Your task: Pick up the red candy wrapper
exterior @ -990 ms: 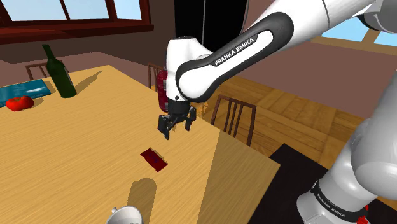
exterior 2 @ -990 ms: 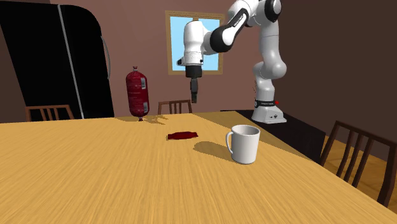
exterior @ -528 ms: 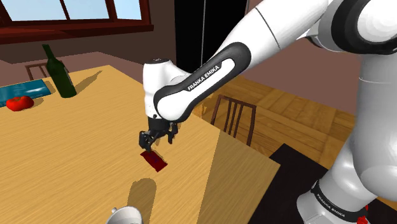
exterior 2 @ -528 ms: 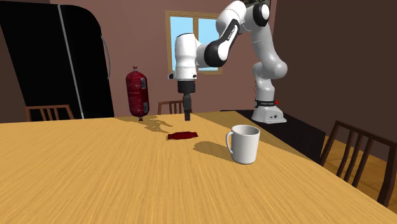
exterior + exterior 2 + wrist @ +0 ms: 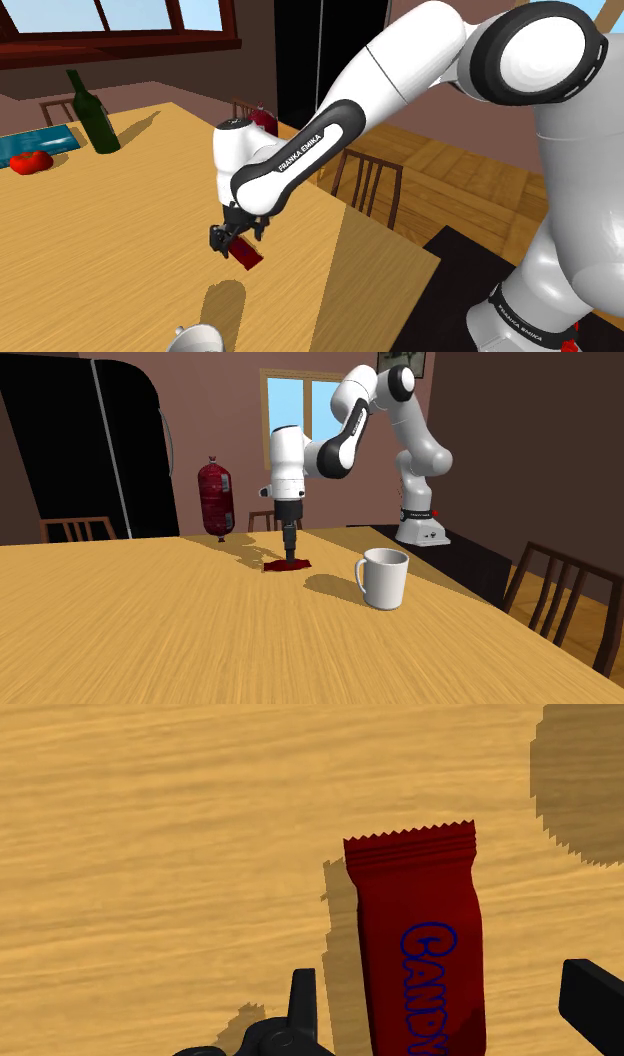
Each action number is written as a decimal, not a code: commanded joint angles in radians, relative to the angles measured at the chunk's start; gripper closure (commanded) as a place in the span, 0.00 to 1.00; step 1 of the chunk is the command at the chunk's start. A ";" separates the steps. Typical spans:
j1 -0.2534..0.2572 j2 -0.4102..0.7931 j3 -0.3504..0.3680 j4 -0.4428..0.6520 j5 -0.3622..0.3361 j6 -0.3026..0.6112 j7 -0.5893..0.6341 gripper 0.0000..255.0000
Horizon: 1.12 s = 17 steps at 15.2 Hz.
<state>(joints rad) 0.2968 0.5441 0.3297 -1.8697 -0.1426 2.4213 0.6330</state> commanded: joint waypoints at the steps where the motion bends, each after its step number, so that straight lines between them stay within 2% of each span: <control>1: 0.005 0.022 -0.006 0.005 -0.007 0.017 0.003 0.00; 4: 0.006 0.027 -0.008 0.005 -0.009 0.022 0.004 0.00; 5: 0.006 0.028 -0.008 0.006 -0.009 0.022 0.004 1.00; 14: 0.006 0.027 -0.008 0.005 -0.009 0.022 0.004 1.00; 17: 0.000 -0.001 0.001 0.005 0.001 -0.006 -0.001 1.00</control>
<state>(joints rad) 0.2985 0.5544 0.3271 -1.8633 -0.1457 2.4254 0.6334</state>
